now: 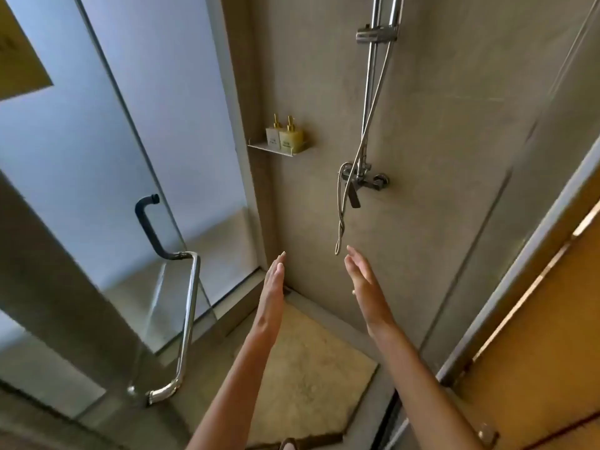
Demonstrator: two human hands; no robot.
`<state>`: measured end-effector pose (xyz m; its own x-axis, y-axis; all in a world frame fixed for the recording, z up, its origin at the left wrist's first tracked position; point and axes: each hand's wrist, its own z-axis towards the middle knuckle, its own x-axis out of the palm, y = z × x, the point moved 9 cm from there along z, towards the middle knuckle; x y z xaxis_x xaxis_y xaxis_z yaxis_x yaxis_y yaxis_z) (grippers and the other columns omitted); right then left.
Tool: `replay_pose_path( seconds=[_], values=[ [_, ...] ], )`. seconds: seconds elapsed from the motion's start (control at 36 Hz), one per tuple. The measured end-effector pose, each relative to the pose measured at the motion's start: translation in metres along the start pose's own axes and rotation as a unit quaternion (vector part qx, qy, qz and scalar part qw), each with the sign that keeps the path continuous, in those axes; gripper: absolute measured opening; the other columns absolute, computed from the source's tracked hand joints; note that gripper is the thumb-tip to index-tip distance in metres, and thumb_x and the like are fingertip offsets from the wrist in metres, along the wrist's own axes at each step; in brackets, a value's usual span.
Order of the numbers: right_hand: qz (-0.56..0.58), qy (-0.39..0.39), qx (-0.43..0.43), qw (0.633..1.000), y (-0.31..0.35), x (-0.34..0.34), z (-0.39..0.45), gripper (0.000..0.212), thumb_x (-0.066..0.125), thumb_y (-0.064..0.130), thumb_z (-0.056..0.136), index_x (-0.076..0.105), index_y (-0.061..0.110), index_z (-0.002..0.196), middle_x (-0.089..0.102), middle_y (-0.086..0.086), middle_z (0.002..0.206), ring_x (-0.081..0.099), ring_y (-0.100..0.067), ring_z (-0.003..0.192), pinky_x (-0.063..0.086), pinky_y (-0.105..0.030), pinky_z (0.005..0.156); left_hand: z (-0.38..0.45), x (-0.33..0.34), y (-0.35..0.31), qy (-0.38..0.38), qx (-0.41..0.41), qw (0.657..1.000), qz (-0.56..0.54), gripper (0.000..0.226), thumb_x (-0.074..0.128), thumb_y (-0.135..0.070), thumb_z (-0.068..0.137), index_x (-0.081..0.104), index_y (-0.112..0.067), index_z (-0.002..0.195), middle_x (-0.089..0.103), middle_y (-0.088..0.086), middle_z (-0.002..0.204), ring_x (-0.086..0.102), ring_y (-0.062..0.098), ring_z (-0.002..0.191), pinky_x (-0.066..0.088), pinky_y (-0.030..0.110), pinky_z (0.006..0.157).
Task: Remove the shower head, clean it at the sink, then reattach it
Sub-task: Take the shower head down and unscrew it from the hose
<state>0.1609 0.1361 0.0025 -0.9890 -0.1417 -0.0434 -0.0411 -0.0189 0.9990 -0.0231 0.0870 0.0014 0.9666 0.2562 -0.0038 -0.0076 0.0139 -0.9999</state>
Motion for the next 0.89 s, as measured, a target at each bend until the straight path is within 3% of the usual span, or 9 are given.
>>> replay_pose_path(
  seconds=[0.19, 0.31, 0.53, 0.67, 0.75, 0.89],
  values=[
    [-0.006, -0.004, 0.015, 1.0, -0.009, 0.007, 0.05, 0.051, 0.043, 0.065, 0.094, 0.042, 0.048, 0.143, 0.044, 0.022, 0.139, 0.044, 0.001, 0.124, 0.036, -0.031, 0.102, 0.057, 0.006, 0.015, 0.009, -0.019, 1.0, 0.01, 0.048, 0.026, -0.047, 0.104, 0.034, -0.037, 0.15, 0.025, -0.013, 0.161, 0.021, 0.009, 0.149, 0.016, 0.046, 0.124],
    [-0.004, -0.017, 0.005, 1.0, -0.013, 0.011, 0.09, 0.063, 0.044, 0.07, 0.085, 0.042, 0.047, 0.143, 0.046, 0.022, 0.141, 0.045, 0.013, 0.118, 0.036, -0.031, 0.103, 0.108, 0.012, 0.023, 0.025, -0.01, 1.0, 0.001, 0.047, 0.028, -0.047, 0.105, 0.034, -0.037, 0.15, 0.025, -0.017, 0.16, 0.02, 0.002, 0.148, 0.014, 0.044, 0.125],
    [0.004, -0.036, 0.029, 0.999, -0.024, 0.019, 0.185, 0.058, 0.047, 0.069, 0.085, 0.044, 0.049, 0.139, 0.047, 0.024, 0.139, 0.045, 0.005, 0.125, 0.037, -0.038, 0.112, 0.218, 0.023, 0.031, 0.062, -0.028, 0.997, -0.023, 0.048, 0.033, -0.048, 0.103, 0.036, -0.038, 0.149, 0.028, -0.02, 0.157, 0.024, -0.003, 0.143, 0.016, 0.03, 0.121],
    [0.009, -0.061, 0.023, 0.998, -0.019, 0.015, 0.252, 0.047, 0.048, 0.059, 0.097, 0.043, 0.047, 0.142, 0.047, 0.022, 0.143, 0.047, 0.017, 0.117, 0.043, -0.029, 0.099, 0.293, 0.035, 0.017, 0.08, -0.012, 0.997, -0.011, 0.047, 0.033, -0.042, 0.105, 0.037, -0.031, 0.15, 0.033, -0.017, 0.156, 0.027, -0.003, 0.143, 0.016, 0.034, 0.124],
    [0.019, -0.086, 0.016, 0.996, -0.011, 0.008, 0.288, 0.041, 0.052, 0.057, 0.095, 0.045, 0.052, 0.135, 0.051, 0.024, 0.137, 0.048, 0.009, 0.124, 0.041, -0.034, 0.108, 0.336, 0.05, 0.01, 0.105, -0.011, 0.994, -0.011, 0.048, 0.034, -0.041, 0.104, 0.039, -0.027, 0.149, 0.039, -0.015, 0.154, 0.032, 0.001, 0.143, 0.019, 0.038, 0.124],
    [0.039, -0.138, 0.002, 0.99, 0.004, -0.013, 0.331, 0.059, 0.058, 0.064, 0.085, 0.047, 0.044, 0.139, 0.055, 0.027, 0.129, 0.053, 0.002, 0.125, 0.041, -0.041, 0.113, 0.392, 0.08, -0.006, 0.149, -0.005, 0.989, -0.022, 0.048, 0.039, -0.043, 0.102, 0.046, -0.024, 0.146, 0.048, -0.013, 0.149, 0.04, 0.003, 0.14, 0.024, 0.042, 0.122]
  ],
)
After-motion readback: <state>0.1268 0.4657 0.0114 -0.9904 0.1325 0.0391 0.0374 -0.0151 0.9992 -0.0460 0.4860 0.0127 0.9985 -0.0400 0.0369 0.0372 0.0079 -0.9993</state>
